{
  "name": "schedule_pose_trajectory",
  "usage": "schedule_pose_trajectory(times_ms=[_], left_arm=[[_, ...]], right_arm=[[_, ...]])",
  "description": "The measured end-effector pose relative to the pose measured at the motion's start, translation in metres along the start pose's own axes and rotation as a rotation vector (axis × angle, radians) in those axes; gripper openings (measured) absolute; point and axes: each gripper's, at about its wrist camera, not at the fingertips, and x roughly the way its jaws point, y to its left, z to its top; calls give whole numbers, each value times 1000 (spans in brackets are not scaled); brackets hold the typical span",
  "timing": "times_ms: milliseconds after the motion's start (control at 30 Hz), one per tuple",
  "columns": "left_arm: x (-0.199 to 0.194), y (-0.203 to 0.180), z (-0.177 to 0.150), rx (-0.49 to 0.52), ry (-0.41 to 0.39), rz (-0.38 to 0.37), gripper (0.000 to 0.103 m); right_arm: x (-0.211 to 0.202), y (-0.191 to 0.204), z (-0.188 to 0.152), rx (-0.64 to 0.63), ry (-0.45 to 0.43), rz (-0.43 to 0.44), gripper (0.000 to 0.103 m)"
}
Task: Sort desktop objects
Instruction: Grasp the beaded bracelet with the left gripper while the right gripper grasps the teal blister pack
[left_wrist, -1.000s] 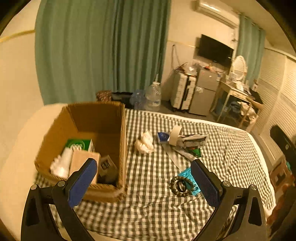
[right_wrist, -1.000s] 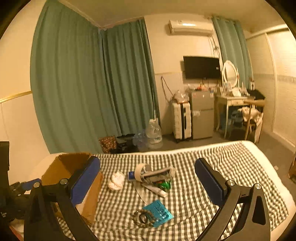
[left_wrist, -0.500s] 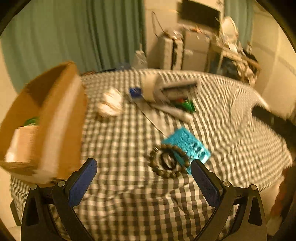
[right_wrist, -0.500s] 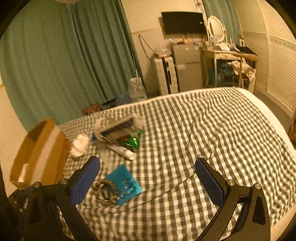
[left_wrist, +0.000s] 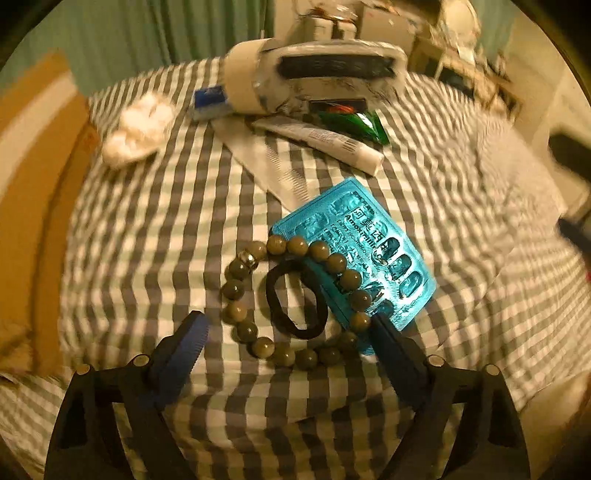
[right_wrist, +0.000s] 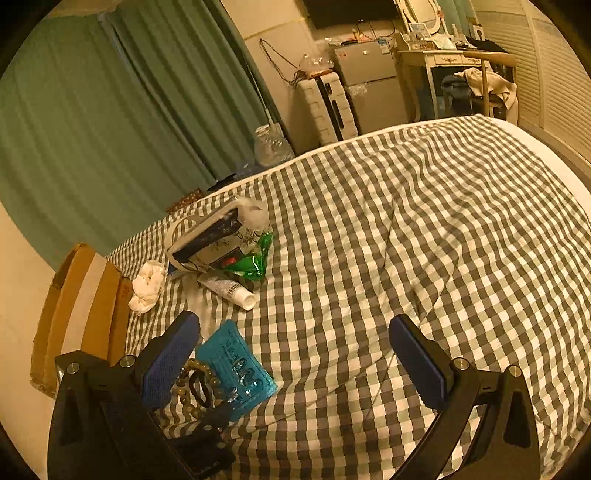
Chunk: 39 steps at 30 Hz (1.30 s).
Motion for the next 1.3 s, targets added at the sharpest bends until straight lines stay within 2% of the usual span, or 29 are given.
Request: schedule_pose_trajectory(times_ms=[67,100,133,167,200,300,433,567,633,700,967,1000,1067,1133,1200,1300], left_arm=[[-2,10,-5,-30,23,-75,63],[-4,12,-7,-22,16,-71,52],[-7,14,-10,0,21,-66,30],[-8,16,-11,8,29,-75,16],[-10,18,-13,5,40,-94,13],[-20,28,-17,-35,41,-114,13],[-38,43,-18,-83,-17,-103,12],[-54,58,-11,-112,-66,-91,12],[-58,63,-10,-119,-77,-94,12],[-56,68,-12,-127,-66,-99,12],[-29,77,-15,-173,-1,-118,12],[-25,77,-15,-170,1,-125,12],[-17,80,-16,-180,10,-130,12],[-15,83,-16,-199,9,-140,12],[-24,80,-16,-187,-26,-159,11],[-51,73,-14,-166,-127,-235,12]], right_arm=[[2,-1,0,10,9,-5,103],[4,-2,0,14,19,-6,103],[7,-1,0,17,26,-6,103],[8,-1,-1,19,33,-6,103],[9,0,-2,17,39,-8,103],[10,6,-4,-11,47,-14,103],[16,16,-8,-59,59,-11,101],[33,30,-14,-116,118,12,94],[43,42,-21,-180,162,27,94],[56,56,-31,-253,222,31,94],[100,79,-60,-440,383,-48,94],[102,81,-63,-463,387,-72,92],[102,86,-68,-513,372,-106,72],[96,88,-68,-518,361,-84,71],[90,86,-67,-502,344,-68,71],[69,85,-61,-472,273,-56,71]])
